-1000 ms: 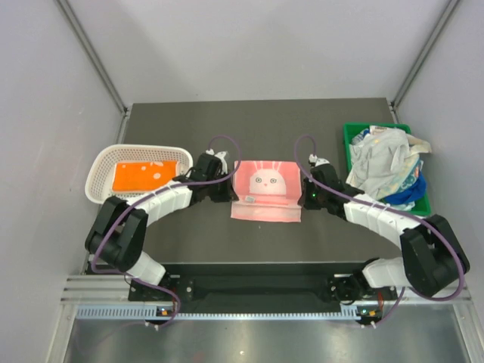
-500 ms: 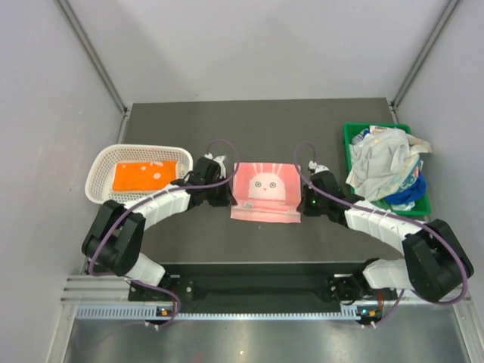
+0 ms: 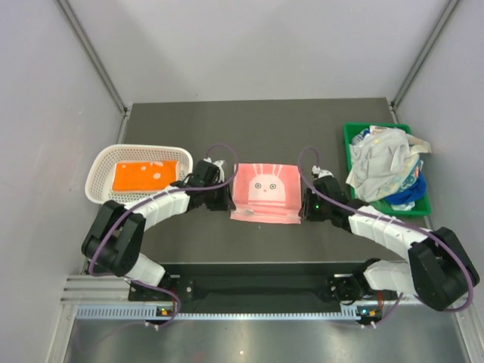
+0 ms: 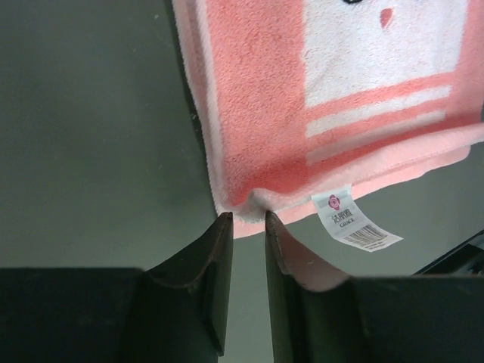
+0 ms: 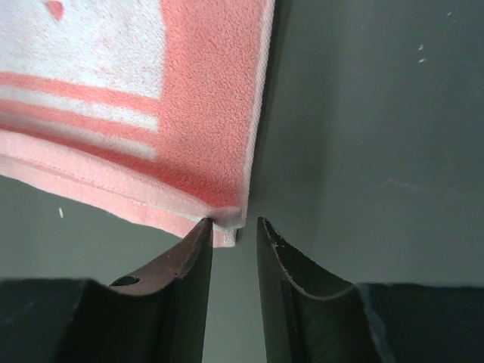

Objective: Fold and stack the towels
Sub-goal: Fold the towel

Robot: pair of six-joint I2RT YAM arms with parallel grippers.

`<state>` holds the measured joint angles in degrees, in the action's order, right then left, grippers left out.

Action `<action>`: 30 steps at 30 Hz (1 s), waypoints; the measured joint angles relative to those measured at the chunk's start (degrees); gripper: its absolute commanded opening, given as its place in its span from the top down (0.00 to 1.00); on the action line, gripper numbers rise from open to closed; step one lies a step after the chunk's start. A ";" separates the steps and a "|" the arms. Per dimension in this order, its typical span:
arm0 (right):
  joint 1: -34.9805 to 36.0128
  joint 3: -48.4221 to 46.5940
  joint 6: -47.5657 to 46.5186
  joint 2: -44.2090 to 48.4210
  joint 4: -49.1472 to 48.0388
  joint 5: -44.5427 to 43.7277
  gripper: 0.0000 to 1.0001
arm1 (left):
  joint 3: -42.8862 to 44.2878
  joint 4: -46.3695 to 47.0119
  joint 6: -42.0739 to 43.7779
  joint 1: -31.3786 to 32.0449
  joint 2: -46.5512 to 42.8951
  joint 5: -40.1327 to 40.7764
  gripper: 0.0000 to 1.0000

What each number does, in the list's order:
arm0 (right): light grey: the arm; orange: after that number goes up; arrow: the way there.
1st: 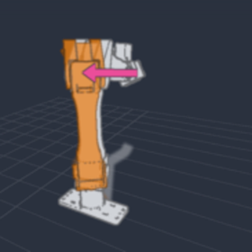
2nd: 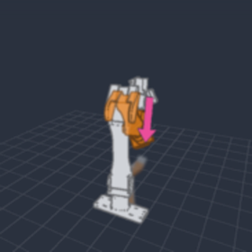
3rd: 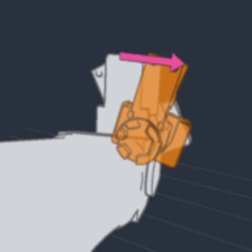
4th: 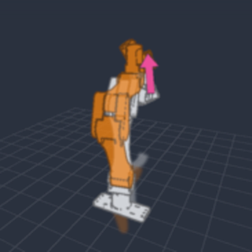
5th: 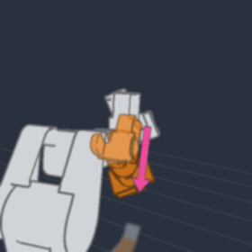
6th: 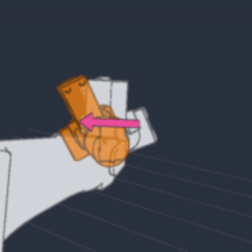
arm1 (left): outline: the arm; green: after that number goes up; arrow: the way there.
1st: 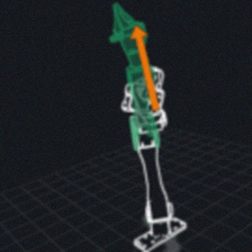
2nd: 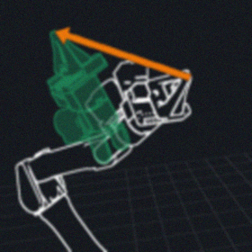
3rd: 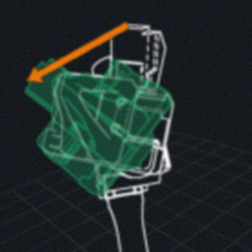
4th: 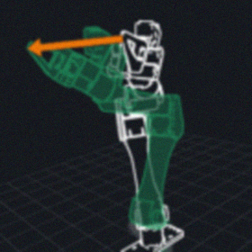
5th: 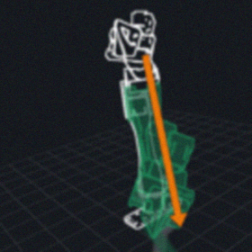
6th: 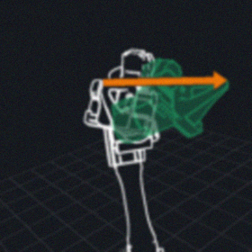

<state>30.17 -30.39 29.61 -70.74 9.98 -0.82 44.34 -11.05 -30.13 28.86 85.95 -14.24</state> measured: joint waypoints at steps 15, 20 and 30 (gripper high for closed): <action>0.11 -2.36 -1.05 2.97 3.96 -1.92 0.68 | 6.99 -5.25 0.87 -0.09 -1.73 1.42 0.67; 0.11 -2.47 -1.11 0.20 3.26 -2.78 0.67 | 7.48 -4.76 0.85 -0.09 3.17 1.97 0.63; -2.29 -17.86 -4.92 -13.68 1.81 -6.12 0.67 | 22.32 -5.01 1.77 -2.01 15.08 7.89 0.63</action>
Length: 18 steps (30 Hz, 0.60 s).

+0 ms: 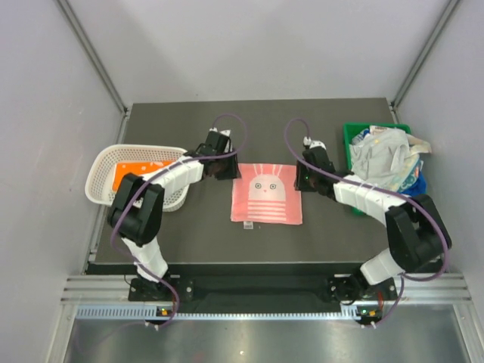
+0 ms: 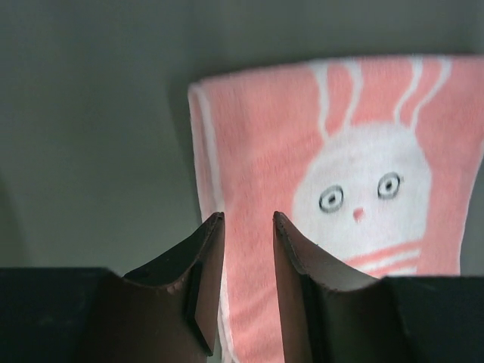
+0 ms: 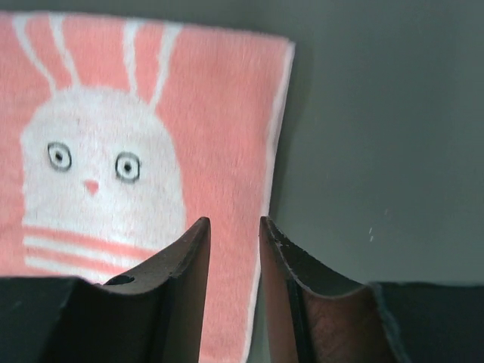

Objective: Fold and stack the towels
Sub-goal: Fold the towel

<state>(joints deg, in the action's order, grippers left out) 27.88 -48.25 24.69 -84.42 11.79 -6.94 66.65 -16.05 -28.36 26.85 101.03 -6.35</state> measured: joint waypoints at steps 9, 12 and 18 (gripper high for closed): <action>-4.44 -12.00 -3.37 -16.46 -1.11 -1.79 0.68 | 11.02 -0.26 2.10 -3.89 13.49 4.15 0.63; -5.68 -15.39 -4.09 -21.16 -1.38 -2.08 0.68 | 14.27 0.22 2.60 -4.79 15.58 4.57 0.63; -7.85 -19.80 -4.79 -25.14 -3.15 -1.40 0.69 | 16.55 0.63 3.13 -5.11 17.97 6.19 0.63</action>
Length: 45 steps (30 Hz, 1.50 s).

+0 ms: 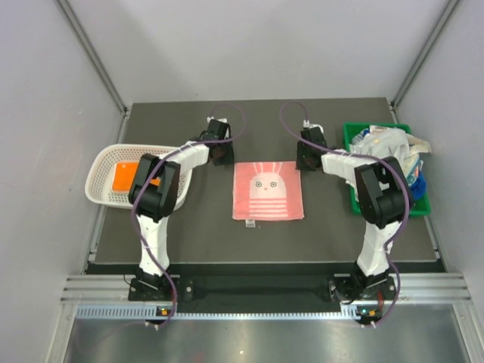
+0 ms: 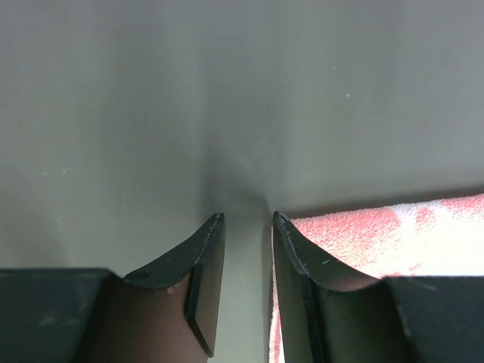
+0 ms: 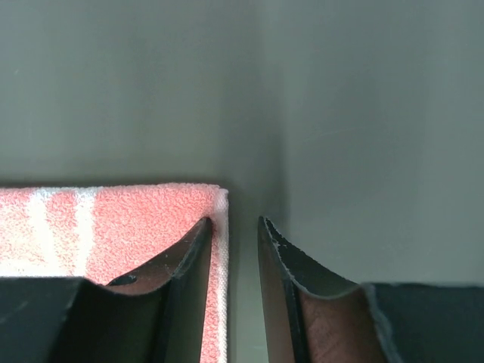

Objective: Fold and stack the towels
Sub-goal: Fold the towel

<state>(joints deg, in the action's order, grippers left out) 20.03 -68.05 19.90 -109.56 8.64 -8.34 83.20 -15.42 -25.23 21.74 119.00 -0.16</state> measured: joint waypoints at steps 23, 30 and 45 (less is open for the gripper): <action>-0.72 -2.93 -0.17 -2.64 -1.66 3.54 0.68 | 0.07 1.95 -0.17 -1.07 0.17 -4.24 0.49; -0.81 -2.91 -0.09 -2.64 -1.75 3.85 0.66 | -0.17 2.36 -0.63 -1.07 0.15 -8.26 0.45; -1.70 -3.37 0.68 -2.82 -1.38 4.96 0.64 | -2.69 8.35 -1.64 -0.90 0.11 -12.41 0.43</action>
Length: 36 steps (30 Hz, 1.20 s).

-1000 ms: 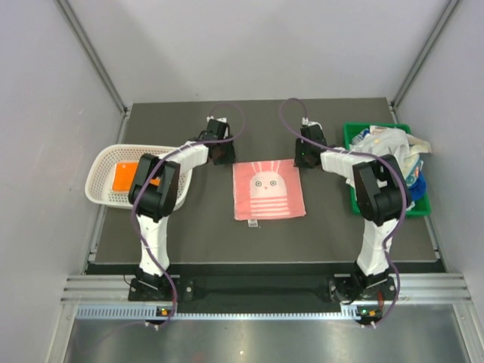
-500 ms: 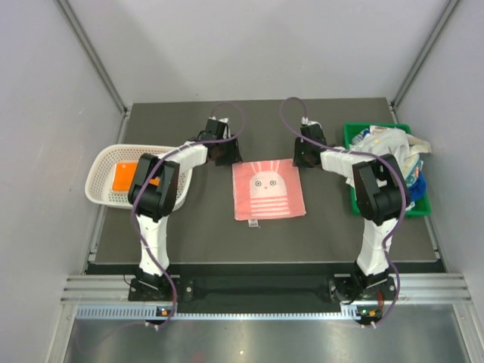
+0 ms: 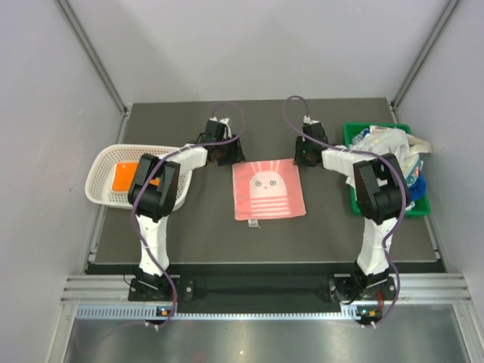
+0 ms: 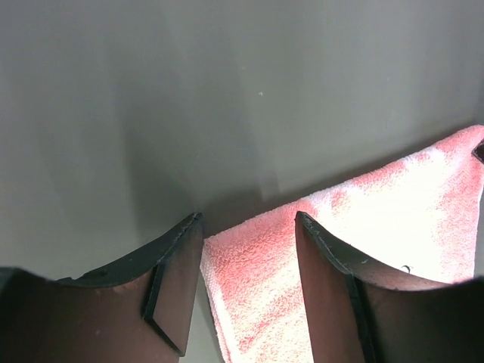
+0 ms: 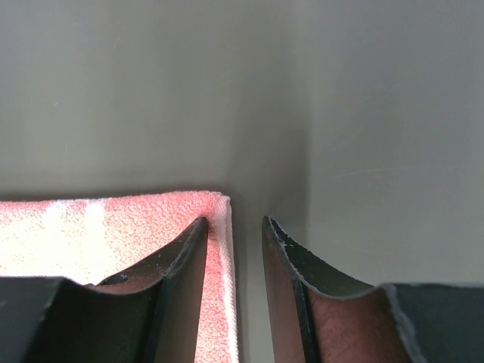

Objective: Fold and stack the towels
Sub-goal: Fold the towel

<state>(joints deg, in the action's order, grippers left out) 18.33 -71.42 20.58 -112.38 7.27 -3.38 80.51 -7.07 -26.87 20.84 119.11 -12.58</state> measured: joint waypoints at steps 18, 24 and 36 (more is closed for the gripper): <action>-0.13 -1.73 0.04 -1.55 -0.66 1.51 0.65 | -1.55 -4.13 -1.79 0.85 -2.97 10.82 0.36; 0.31 -3.76 0.76 -3.63 -2.19 2.21 0.66 | -3.76 -6.14 -2.40 0.76 -6.86 14.73 0.33; 1.11 -4.48 1.68 -4.85 -4.44 2.01 0.70 | -8.35 -9.35 -1.29 -0.35 -15.37 16.48 0.34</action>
<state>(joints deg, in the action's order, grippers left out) 19.44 -75.90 22.26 -117.23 2.83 -1.37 72.16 -16.43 -28.16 20.49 103.74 3.90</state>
